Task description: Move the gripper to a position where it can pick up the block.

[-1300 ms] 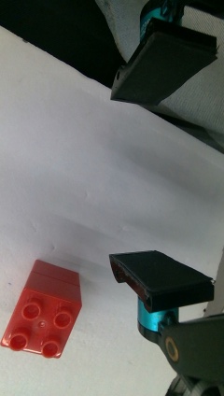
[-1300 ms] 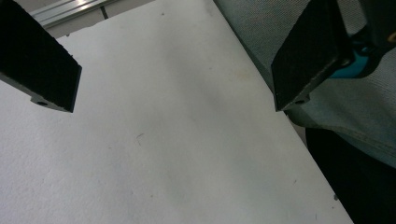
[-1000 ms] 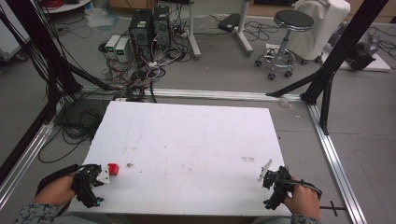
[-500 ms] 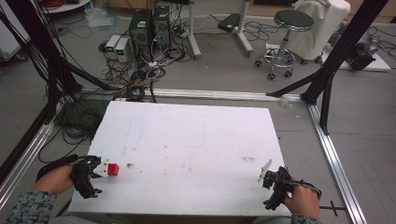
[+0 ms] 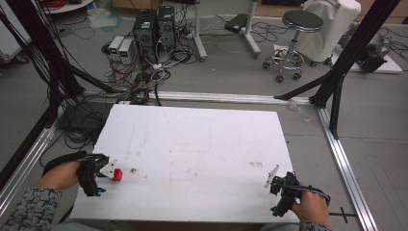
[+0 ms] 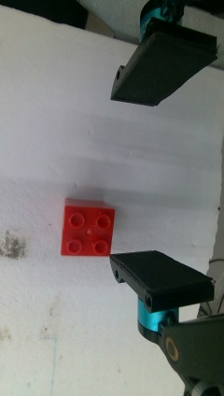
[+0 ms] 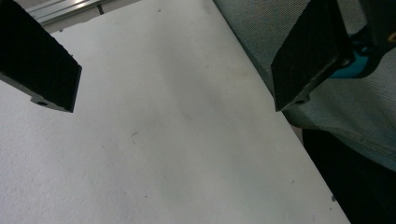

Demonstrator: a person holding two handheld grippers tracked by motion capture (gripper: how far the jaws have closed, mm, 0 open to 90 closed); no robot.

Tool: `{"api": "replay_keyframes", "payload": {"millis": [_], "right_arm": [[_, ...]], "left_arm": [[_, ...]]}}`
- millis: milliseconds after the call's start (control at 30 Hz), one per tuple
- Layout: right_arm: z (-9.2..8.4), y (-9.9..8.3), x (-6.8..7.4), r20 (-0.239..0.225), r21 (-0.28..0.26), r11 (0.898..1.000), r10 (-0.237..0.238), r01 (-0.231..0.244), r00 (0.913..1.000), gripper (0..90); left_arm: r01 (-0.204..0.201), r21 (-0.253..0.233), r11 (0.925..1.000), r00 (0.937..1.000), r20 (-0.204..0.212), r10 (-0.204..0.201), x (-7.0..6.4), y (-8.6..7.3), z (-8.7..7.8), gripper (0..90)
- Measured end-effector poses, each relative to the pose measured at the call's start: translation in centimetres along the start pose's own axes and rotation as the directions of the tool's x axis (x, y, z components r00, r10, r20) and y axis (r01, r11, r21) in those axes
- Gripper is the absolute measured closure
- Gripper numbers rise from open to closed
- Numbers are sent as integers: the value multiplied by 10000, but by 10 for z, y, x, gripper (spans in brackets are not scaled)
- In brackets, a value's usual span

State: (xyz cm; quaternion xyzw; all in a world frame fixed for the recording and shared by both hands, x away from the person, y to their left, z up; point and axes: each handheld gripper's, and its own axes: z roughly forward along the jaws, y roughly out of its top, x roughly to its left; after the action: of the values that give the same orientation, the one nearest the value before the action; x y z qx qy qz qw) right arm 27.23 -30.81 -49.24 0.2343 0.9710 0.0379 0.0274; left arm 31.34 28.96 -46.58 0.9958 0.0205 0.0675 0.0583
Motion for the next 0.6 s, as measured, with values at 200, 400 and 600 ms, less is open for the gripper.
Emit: {"api": "replay_keyframes", "payload": {"millis": [200, 400, 600], "right_arm": [[1, 1, 0, -89, 33, 10000, 18, -18, 10000, 11], [1, 2, 1, -75, 48, 10000, 1, -1, 10000, 11], [3, 2, 0, -133, 43, 10000, -22, 22, 9999, 11]], "left_arm": [[-720, 180, 9972, 9974, 47, 720, 9, 4, 4, 182], [-956, 468, 9943, 9950, 345, 940, 17, 8, 11, 186], [-1362, 621, 9887, 9900, 442, 1336, 25, 14, 21, 189]]}}
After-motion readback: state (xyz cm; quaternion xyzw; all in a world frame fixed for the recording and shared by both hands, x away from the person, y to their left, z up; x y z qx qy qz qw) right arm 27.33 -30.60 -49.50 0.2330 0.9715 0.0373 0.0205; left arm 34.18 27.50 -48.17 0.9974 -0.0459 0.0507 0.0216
